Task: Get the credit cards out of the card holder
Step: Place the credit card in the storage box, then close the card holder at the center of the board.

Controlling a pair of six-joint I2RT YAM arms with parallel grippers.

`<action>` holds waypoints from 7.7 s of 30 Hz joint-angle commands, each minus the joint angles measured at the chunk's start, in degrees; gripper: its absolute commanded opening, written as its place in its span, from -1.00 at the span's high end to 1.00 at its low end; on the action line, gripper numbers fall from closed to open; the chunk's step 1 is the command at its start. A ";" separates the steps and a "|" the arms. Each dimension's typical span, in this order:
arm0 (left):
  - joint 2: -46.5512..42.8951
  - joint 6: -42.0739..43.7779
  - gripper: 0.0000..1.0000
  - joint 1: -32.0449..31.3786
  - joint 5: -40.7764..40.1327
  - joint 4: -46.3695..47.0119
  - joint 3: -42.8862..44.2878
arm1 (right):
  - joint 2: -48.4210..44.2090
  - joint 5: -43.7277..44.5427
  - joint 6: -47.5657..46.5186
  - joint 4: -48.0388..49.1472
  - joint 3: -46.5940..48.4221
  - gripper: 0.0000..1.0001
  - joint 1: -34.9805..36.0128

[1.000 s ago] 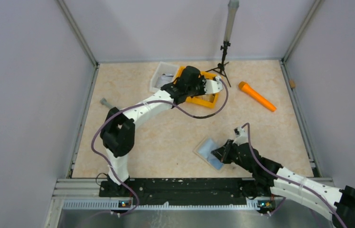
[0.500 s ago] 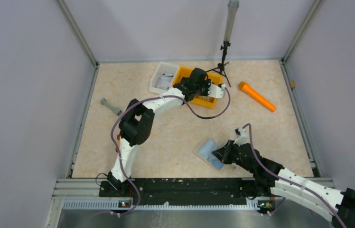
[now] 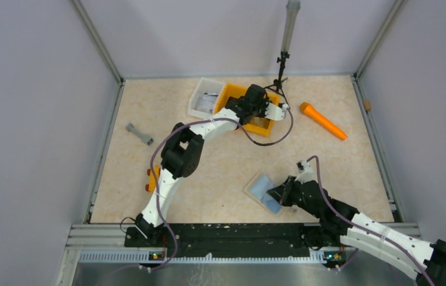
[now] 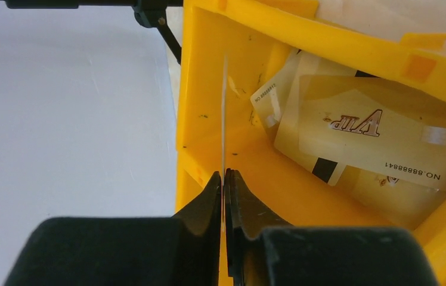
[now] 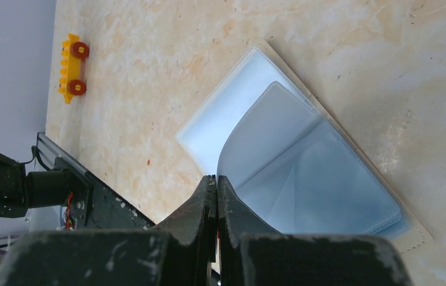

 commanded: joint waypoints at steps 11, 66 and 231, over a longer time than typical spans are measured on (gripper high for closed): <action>-4.34 -1.18 0.25 -1.08 -0.48 -1.64 -0.38 | -2.05 1.22 0.75 -1.07 1.60 1.00 -0.53; -52.69 -119.80 -0.92 -2.93 41.93 54.44 -87.55 | 13.81 -12.21 -5.75 18.59 4.71 1.00 -0.59; -71.22 -116.07 -0.43 -13.46 6.99 -4.47 -80.69 | 49.77 -8.01 -1.34 63.78 1.46 0.79 -0.59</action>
